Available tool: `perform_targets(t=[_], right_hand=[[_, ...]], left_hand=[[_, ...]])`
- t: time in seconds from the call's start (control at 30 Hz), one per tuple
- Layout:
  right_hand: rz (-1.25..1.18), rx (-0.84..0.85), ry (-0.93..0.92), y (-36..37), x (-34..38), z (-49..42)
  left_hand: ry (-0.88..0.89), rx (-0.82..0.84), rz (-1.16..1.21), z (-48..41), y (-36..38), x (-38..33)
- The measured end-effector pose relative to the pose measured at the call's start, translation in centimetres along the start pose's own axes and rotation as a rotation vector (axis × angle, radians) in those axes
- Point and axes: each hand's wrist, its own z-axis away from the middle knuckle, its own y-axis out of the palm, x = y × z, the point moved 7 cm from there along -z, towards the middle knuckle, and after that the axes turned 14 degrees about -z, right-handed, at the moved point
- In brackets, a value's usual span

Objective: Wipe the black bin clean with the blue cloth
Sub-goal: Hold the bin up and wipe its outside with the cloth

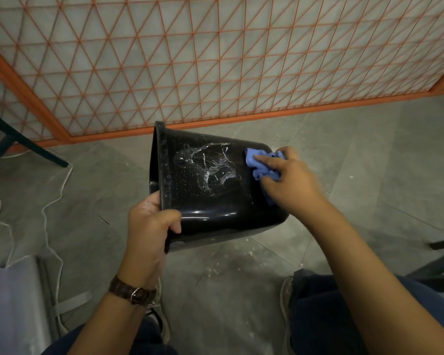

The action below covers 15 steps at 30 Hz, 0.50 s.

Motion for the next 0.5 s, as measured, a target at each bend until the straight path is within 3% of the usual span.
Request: perform_targets(t=[0.07, 0.2, 0.27, 0.4, 0.5], right_hand=[[0.065, 0.014, -0.053, 1.3, 0.7, 0.7], [-0.167, 0.197, -0.166, 3.1, 2.0, 1.9], [-0.215, 0.176, -0.098, 2.0, 1.3, 1.0], [0.076, -0.018, -0.003, 0.6, 0.1, 0.4], [-0.043, 0.093, -0.123, 2.8, 1.4, 1.7]], left_hand=[[0.009, 0.004, -0.013, 0.1, 0.5, 0.0], [0.016, -0.035, -0.029, 0.0, 0.1, 0.2], [-0.013, -0.066, 0.009, -0.3, -0.5, 0.5], [-0.028, -0.039, 0.031, -0.2, 0.0, 0.5], [-0.007, -0.023, 0.023, 0.1, 0.5, 0.2]])
